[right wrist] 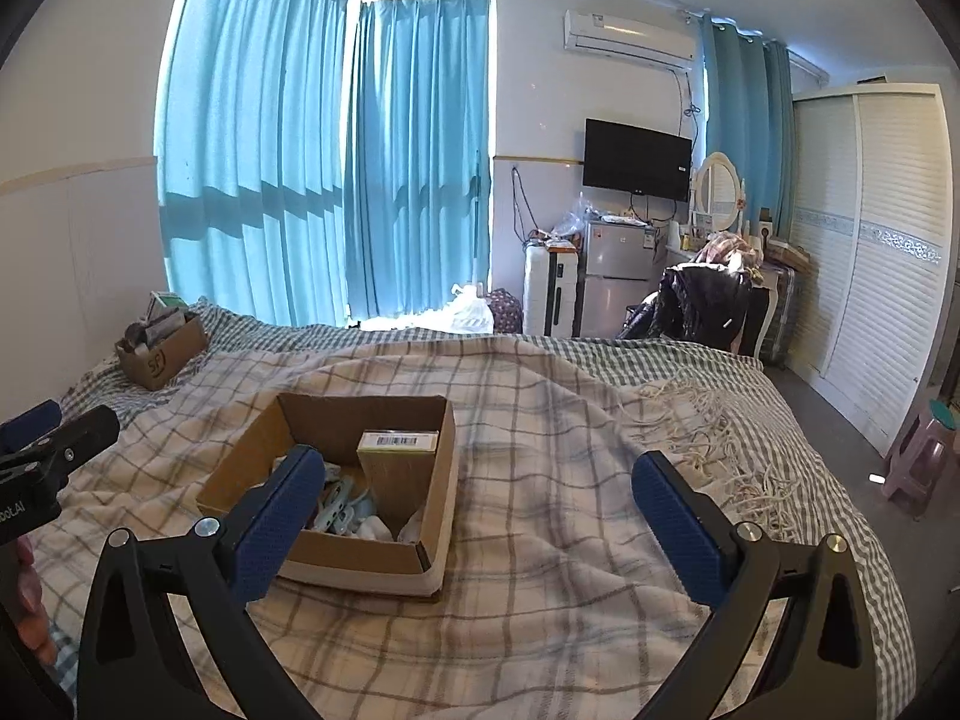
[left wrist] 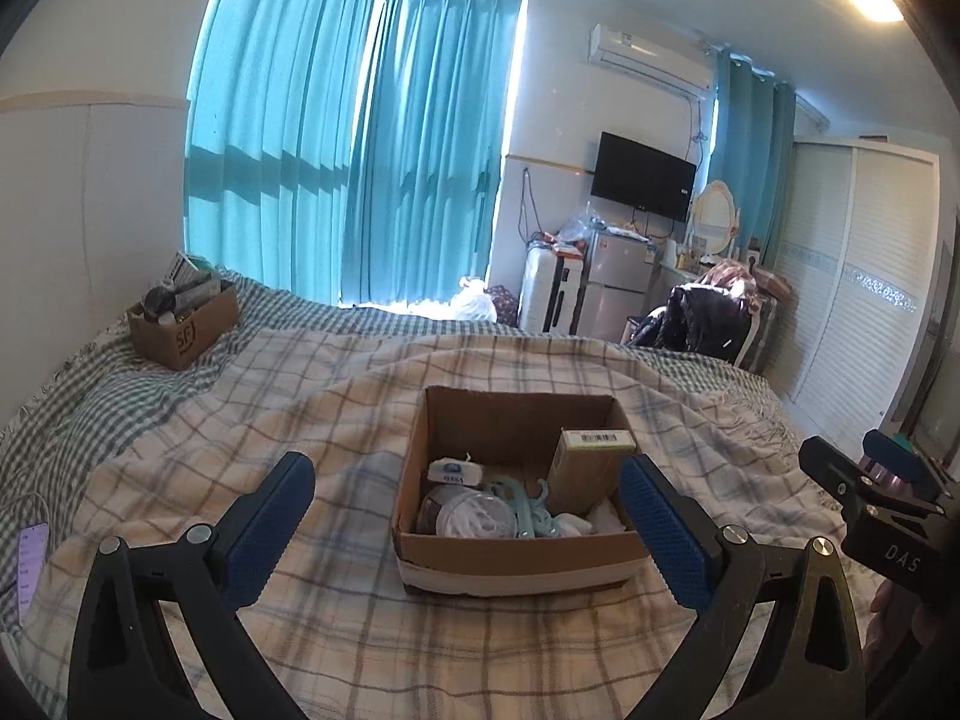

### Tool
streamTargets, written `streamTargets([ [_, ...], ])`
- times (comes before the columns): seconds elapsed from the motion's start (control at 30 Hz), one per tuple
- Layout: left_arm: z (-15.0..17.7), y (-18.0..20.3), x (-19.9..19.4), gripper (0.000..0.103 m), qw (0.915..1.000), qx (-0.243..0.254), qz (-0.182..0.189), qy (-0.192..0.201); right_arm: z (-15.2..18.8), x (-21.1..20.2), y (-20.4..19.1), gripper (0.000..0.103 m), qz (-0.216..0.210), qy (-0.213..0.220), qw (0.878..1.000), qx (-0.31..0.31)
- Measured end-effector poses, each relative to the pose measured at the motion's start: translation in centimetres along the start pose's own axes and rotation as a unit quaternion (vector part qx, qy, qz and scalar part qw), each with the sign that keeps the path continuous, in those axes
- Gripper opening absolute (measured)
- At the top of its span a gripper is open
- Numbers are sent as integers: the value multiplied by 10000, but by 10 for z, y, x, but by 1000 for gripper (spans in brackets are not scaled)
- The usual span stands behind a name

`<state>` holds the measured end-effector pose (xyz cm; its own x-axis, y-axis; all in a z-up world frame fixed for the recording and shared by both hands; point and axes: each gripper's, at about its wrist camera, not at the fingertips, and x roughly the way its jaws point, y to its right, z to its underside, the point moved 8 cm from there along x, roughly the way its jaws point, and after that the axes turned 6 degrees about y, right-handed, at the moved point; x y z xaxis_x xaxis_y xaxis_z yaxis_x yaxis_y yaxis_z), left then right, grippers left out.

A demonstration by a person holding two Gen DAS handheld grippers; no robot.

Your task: Organize objects

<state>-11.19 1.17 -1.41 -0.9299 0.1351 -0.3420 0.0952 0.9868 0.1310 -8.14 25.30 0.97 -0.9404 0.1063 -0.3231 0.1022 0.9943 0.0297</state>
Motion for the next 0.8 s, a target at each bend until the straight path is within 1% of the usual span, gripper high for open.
streamTargets([
  [0.23, 14, 12, 4, 103, 9997, 218, 26, -88, 12, 12, -2, 103, -53, -124, 9999, 26],
  [0.37, 18, 17, 7, 103, 9995, 177, 152, -208, 13, 11, -2, 103, -35, -142, 9999, 25],
  [0.5, 19, 21, 5, 103, 9993, 237, 170, -213, 8, 8, -3, 103, -85, -101, 9999, 54],
  [0.8, 18, 21, 2, 103, 9994, 181, 190, -214, 7, 4, -7, 103, -94, -73, 9999, 4],
])
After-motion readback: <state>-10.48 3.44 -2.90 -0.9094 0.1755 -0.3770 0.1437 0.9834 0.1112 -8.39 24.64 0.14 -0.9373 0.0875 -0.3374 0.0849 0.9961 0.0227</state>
